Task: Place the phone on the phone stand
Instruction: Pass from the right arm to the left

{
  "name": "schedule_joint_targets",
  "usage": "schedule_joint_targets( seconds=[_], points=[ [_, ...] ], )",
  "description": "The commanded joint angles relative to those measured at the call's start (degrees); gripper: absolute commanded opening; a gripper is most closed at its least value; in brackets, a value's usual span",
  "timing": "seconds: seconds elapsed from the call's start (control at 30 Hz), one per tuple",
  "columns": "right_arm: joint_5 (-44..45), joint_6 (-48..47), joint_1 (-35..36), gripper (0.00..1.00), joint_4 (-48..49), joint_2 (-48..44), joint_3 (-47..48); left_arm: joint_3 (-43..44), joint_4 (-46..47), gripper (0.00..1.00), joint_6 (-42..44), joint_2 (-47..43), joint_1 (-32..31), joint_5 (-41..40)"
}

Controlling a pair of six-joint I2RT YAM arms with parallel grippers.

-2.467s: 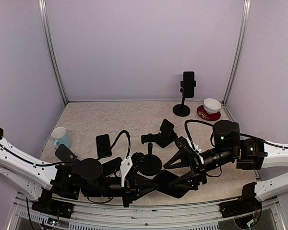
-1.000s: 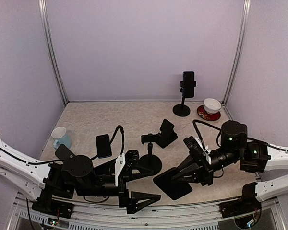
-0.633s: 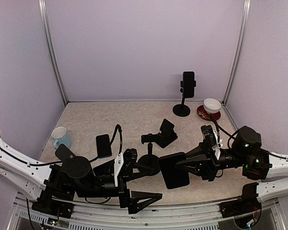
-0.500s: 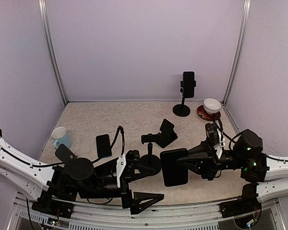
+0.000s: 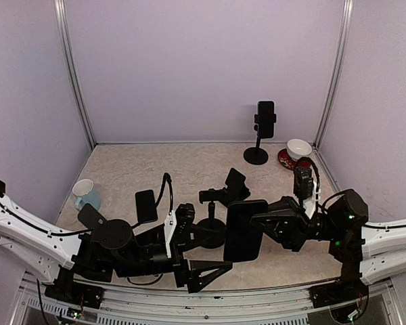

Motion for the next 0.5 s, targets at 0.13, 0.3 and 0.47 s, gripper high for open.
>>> schedule_joint_targets(
  seconds=[0.13,0.3,0.47],
  points=[
    [-3.9,6.1,0.3,0.0,14.3,3.7,-0.2,-0.4,3.0,0.73,0.1,1.8,1.1,2.9],
    [-5.9,7.5,0.5,0.0,17.6,6.5,0.4,0.4,3.0,0.58,-0.2,2.8,1.2,4.1],
    [-6.1,7.0,0.8,0.0,18.0,7.7,0.7,0.9,3.3,0.4,-0.2,3.6,1.3,5.0]
  ],
)
